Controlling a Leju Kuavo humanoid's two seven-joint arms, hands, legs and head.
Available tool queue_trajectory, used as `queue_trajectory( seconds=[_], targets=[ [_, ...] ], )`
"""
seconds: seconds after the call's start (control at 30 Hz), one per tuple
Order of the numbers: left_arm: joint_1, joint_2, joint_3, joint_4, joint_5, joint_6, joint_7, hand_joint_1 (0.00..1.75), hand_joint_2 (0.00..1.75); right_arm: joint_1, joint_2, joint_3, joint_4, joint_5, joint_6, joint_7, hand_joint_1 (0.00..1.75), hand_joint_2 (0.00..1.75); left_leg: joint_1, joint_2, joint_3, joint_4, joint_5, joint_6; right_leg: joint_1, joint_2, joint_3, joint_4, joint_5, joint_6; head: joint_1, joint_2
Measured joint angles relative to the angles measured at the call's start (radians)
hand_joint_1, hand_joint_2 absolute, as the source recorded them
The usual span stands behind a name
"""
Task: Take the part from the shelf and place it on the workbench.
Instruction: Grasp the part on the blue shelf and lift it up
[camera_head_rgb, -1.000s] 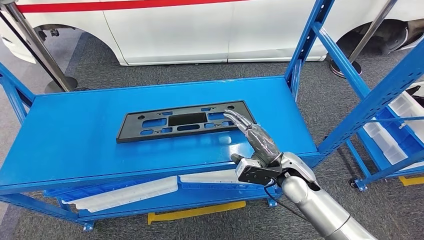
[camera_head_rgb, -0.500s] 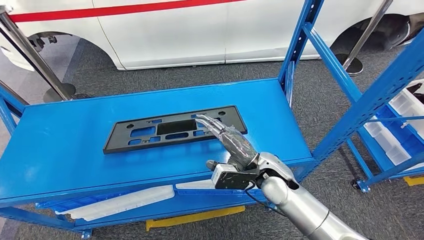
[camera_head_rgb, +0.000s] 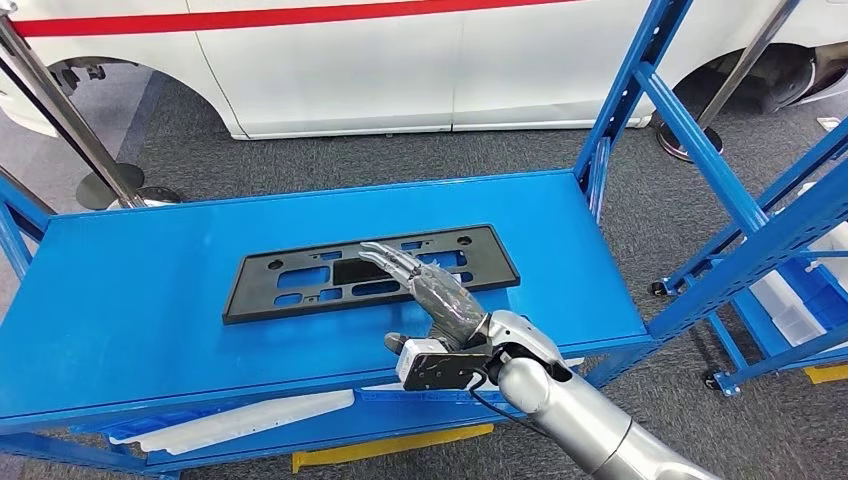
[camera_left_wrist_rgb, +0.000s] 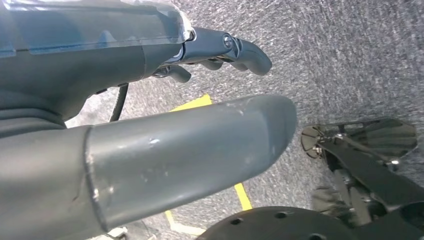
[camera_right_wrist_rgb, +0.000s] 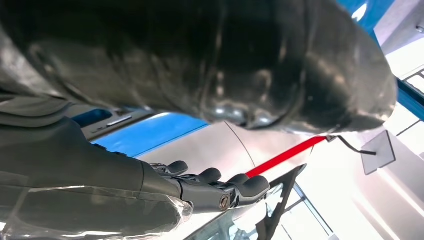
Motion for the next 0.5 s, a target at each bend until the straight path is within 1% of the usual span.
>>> queue_trajectory(
  seconds=[0.03, 0.07, 0.1, 0.13, 0.17, 0.23, 0.27, 0.3, 0.37, 0.4, 0.5],
  targets=[
    [0.001, 0.000, 0.000, 0.000, -0.002, 0.000, 0.005, 0.00, 0.00, 0.000, 0.003, 0.001, 0.004, -0.003, 0.000, -0.002, 0.00, 0.00, -0.001, 0.000, 0.009, 0.000, -0.007, -0.002, 0.002, -0.001, 0.027, -0.072, 0.049, -0.006, 0.000, 0.000],
    [0.003, 0.000, 0.000, 0.000, -0.003, -0.001, 0.008, 0.00, 0.00, 0.000, 0.006, 0.002, 0.009, -0.005, 0.000, -0.004, 0.00, 0.00, -0.003, 0.000, 0.017, 0.001, -0.014, -0.005, 0.005, -0.003, 0.054, -0.139, 0.084, -0.012, 0.000, 0.000],
    [0.003, 0.000, 0.000, 0.000, -0.005, -0.001, 0.011, 0.00, 0.00, -0.001, 0.009, 0.003, 0.013, -0.006, 0.000, -0.005, 0.00, 0.00, -0.004, -0.001, 0.020, 0.002, -0.020, -0.009, 0.009, -0.005, 0.076, -0.191, 0.103, -0.018, 0.000, 0.000],
    [0.004, 0.001, 0.000, 0.000, -0.005, -0.001, 0.013, 0.00, 0.00, -0.001, 0.011, 0.004, 0.018, -0.007, 0.000, -0.006, 0.00, 0.44, -0.004, 0.000, 0.021, 0.002, -0.024, -0.014, 0.013, -0.006, 0.088, -0.220, 0.107, -0.023, 0.000, 0.000],
    [0.004, 0.001, 0.000, 0.000, -0.005, -0.001, 0.015, 0.00, 0.00, -0.001, 0.014, 0.006, 0.022, -0.008, 0.001, -0.007, 0.00, 0.87, -0.004, 0.000, 0.020, 0.002, -0.027, -0.019, 0.016, -0.005, 0.091, -0.227, 0.100, -0.027, 0.000, 0.000],
    [0.004, 0.002, 0.000, 0.000, -0.006, -0.001, 0.018, 0.00, 0.00, 0.000, 0.018, 0.006, 0.028, -0.009, 0.001, -0.008, 0.00, 1.75, -0.003, 0.002, 0.024, -0.001, -0.033, -0.028, 0.013, -0.002, 0.098, -0.238, 0.098, -0.033, 0.000, 0.000],
    [0.005, 0.004, 0.000, -0.001, -0.006, -0.001, 0.021, 0.00, 0.00, 0.000, 0.020, 0.006, 0.032, -0.010, 0.001, -0.008, 0.00, 1.75, -0.004, 0.003, 0.028, -0.002, -0.026, -0.032, 0.012, 0.000, 0.106, -0.244, 0.097, -0.034, 0.000, 0.000],
    [0.006, 0.005, 0.000, -0.001, -0.007, -0.001, 0.025, 0.00, 0.00, 0.000, 0.024, 0.007, 0.037, -0.011, 0.002, -0.009, 0.00, 1.75, -0.006, 0.003, 0.033, -0.001, -0.025, -0.031, 0.010, 0.001, 0.114, -0.249, 0.096, -0.034, -0.001, 0.000],
    [0.007, 0.007, 0.000, -0.002, -0.008, 0.000, 0.032, 0.00, 0.00, 0.001, 0.030, 0.008, 0.052, -0.012, 0.004, -0.009, 0.00, 1.75, -0.007, 0.003, 0.045, -0.007, -0.024, -0.020, 0.014, 0.003, 0.123, -0.249, 0.089, -0.032, -0.001, 0.000],
    [0.007, 0.007, 0.000, -0.002, -0.009, 0.001, 0.035, 0.00, 0.00, 0.001, 0.034, 0.009, 0.062, -0.009, 0.005, -0.006, 0.00, 1.75, -0.007, 0.003, 0.051, -0.012, -0.034, -0.016, 0.015, 0.003, 0.124, -0.247, 0.087, -0.033, -0.001, 0.000],
    [0.009, 0.009, 0.000, -0.002, -0.015, -0.002, 0.037, 0.00, 0.00, -0.006, 0.054, 0.015, 0.114, 0.023, -0.003, 0.014, 0.00, 1.75, -0.004, 0.004, 0.056, -0.020, -0.040, -0.020, 0.017, 0.002, 0.122, -0.243, 0.082, -0.036, -0.001, 0.000]
  ],
)
